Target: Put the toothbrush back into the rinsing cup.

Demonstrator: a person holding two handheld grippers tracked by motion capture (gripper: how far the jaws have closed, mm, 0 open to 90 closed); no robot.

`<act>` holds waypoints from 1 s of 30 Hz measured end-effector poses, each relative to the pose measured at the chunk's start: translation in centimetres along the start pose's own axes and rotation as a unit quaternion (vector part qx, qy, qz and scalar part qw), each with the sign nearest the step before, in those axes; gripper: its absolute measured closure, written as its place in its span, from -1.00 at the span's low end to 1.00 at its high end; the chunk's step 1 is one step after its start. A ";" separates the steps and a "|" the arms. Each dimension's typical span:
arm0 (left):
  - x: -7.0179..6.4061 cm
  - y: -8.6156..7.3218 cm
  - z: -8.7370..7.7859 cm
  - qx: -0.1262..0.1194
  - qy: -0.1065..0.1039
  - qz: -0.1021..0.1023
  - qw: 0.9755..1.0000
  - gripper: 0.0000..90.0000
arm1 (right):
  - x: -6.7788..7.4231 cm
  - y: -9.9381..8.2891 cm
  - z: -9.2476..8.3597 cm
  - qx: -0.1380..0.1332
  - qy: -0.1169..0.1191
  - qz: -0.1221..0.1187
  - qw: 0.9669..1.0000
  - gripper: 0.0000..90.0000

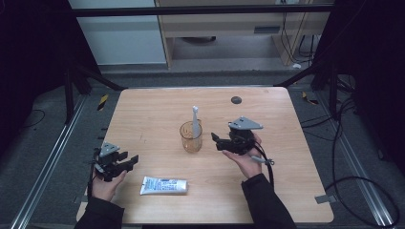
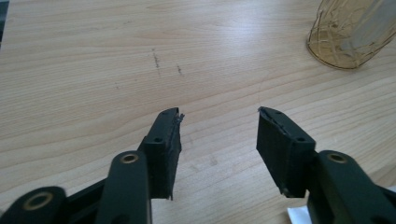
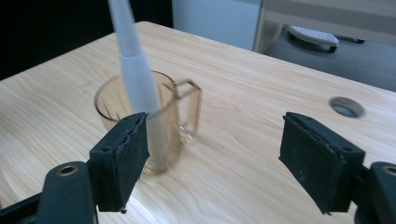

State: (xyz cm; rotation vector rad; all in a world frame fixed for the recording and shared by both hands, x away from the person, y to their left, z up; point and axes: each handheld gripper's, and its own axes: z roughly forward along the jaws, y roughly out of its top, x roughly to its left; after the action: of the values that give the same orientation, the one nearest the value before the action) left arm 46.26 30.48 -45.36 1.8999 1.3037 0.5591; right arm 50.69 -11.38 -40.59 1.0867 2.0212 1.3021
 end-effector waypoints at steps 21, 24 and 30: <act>-2.2 -0.1 0.2 0.037 -0.054 0.032 0.997 0.81 | -5.6 -6.3 -6.0 0.042 -0.041 0.026 0.998 -0.56; -2.6 -0.2 0.0 0.039 -0.062 0.035 0.997 0.88 | -6.0 -7.3 -6.3 0.058 -0.043 0.024 0.997 -0.56; -3.4 -0.4 -0.5 0.040 -0.067 0.045 0.996 0.96 | -6.1 -8.2 -6.6 0.062 -0.044 0.023 0.997 -0.56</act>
State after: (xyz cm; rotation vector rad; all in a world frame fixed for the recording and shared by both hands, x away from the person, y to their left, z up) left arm 44.30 27.58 -45.18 2.0333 1.1752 0.4228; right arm 46.24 -21.62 -45.32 1.2313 2.0447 1.1423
